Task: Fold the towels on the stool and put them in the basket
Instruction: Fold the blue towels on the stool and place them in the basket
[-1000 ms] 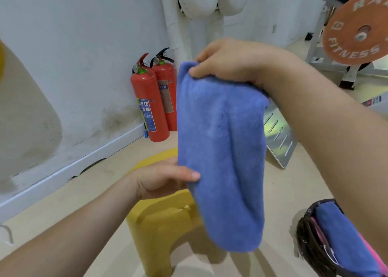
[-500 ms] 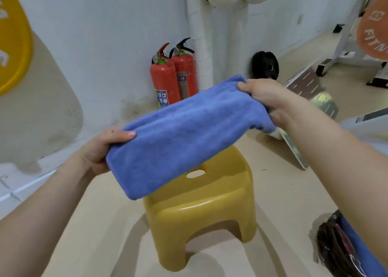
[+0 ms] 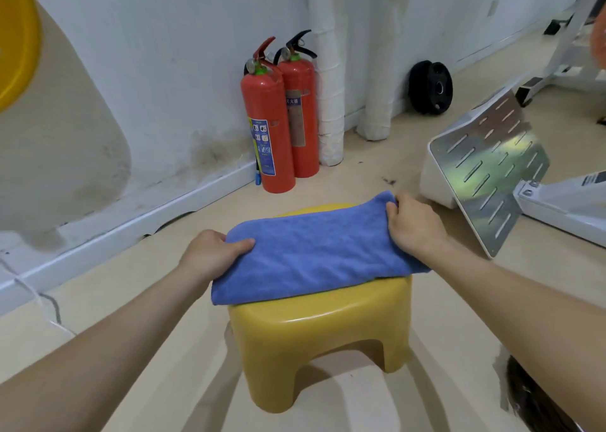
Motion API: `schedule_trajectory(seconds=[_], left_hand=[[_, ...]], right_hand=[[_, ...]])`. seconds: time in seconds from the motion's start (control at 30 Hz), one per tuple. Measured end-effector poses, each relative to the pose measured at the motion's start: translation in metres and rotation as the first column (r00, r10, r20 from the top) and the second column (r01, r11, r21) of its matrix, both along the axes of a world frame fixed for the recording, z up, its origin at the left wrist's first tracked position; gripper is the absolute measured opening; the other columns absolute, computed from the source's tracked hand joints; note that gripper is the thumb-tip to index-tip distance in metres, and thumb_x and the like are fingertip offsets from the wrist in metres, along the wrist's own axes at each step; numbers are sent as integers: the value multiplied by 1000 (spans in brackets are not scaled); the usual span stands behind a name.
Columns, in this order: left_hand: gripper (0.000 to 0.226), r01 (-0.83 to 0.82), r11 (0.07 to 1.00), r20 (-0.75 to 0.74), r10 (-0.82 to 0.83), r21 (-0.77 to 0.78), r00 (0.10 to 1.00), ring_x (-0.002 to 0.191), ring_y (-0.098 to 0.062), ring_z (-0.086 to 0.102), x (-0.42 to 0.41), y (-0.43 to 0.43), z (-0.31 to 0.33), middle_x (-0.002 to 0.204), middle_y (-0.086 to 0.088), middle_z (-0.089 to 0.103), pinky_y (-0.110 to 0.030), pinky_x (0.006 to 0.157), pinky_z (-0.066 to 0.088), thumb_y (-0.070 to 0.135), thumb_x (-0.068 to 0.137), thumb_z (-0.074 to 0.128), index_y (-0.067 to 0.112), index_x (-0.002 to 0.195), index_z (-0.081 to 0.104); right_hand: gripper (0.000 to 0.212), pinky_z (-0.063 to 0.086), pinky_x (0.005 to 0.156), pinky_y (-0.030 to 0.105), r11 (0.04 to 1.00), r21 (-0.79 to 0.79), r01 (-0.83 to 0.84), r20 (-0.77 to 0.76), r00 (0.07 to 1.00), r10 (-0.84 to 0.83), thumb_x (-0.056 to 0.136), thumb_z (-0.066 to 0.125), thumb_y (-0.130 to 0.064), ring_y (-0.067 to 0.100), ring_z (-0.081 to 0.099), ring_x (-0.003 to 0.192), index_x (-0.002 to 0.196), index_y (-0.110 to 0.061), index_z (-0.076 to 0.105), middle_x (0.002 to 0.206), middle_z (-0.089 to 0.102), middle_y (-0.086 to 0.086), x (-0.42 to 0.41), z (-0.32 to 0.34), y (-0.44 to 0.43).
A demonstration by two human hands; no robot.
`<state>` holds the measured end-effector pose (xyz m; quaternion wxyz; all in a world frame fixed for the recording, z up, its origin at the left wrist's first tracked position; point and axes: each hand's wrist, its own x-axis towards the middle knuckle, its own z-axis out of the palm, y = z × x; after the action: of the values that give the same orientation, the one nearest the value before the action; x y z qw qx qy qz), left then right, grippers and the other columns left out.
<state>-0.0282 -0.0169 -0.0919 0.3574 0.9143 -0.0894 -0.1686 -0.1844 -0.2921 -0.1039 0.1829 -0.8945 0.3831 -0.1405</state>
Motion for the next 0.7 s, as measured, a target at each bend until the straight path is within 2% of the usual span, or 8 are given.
schedule_trajectory(seconds=[0.07, 0.13, 0.2, 0.27, 0.37, 0.47, 0.57, 0.7], left_hand=[[38, 6, 998, 173, -16, 56, 985, 83, -26, 61, -9, -2, -1, 89, -3, 64, -39, 71, 48, 40, 82, 67, 10, 102, 55], [39, 35, 998, 352, -48, 44, 935, 82, -27, 56, -14, 0, -3, 91, -3, 61, -36, 68, 40, 33, 88, 61, 18, 119, 42], [40, 90, 996, 462, -85, 10, 883, 76, -28, 53, -16, 0, -5, 84, -2, 59, -35, 66, 37, 26, 92, 56, 21, 125, 36], [46, 81, 996, 453, -55, -38, 890, 75, -30, 55, -15, 0, -5, 77, -4, 60, -36, 66, 38, 26, 92, 57, 24, 130, 32], [57, 18, 998, 318, 3, -64, 948, 87, -33, 59, -10, 1, -2, 84, -6, 61, -37, 72, 41, 40, 89, 58, 29, 135, 26], [51, 99, 988, 365, -136, 117, 921, 92, -32, 58, -22, 7, -4, 98, -1, 56, -38, 76, 43, 54, 88, 51, 35, 129, 27], [37, 166, 942, 426, -283, 292, 859, 86, -32, 58, -40, 11, -11, 100, -1, 50, -35, 72, 40, 59, 87, 47, 40, 117, 36], [25, 177, 953, 438, -273, 248, 857, 84, -24, 55, -42, 12, -8, 94, 1, 57, -33, 69, 35, 52, 88, 53, 33, 104, 47]], right_hand=[[22, 34, 65, 37, 1000, -13, -3, 23, 1000, 3, 100, 28, -32, 32, 46, 77, 93, -14, 40, 97, 61, 18, 0, -4, 2], [24, 34, 65, 37, 1000, -1, -7, 30, 1000, 7, 101, 26, -34, 32, 46, 77, 93, -15, 39, 95, 60, 16, 0, -4, 1], [29, 35, 68, 36, 1000, 27, 5, 27, 1000, -6, 101, 26, -36, 35, 52, 86, 93, -14, 42, 100, 61, 17, 0, -6, -4], [37, 37, 71, 35, 994, 104, 33, -8, 999, -33, 100, 28, -41, 36, 55, 93, 91, -11, 48, 106, 63, 18, -1, -7, -7], [53, 41, 68, 33, 944, 324, 66, -64, 997, -47, 94, 37, -56, 31, 57, 82, 79, -8, 54, 95, 64, 16, -5, 4, -8], [51, 52, 66, 32, 805, 590, 54, -150, 988, 44, 87, 49, -61, 29, 65, 85, 99, -12, 58, 99, 66, 11, -16, 18, -6], [47, 55, 76, 38, 893, 447, -57, -182, 971, 153, 92, 44, -52, 31, 64, 92, 116, -12, 55, 110, 66, 12, -21, 7, -2], [37, 49, 81, 42, 981, 163, -101, -104, 987, 118, 97, 35, -45, 35, 59, 91, 109, -12, 48, 104, 64, 14, -26, -6, 9]])
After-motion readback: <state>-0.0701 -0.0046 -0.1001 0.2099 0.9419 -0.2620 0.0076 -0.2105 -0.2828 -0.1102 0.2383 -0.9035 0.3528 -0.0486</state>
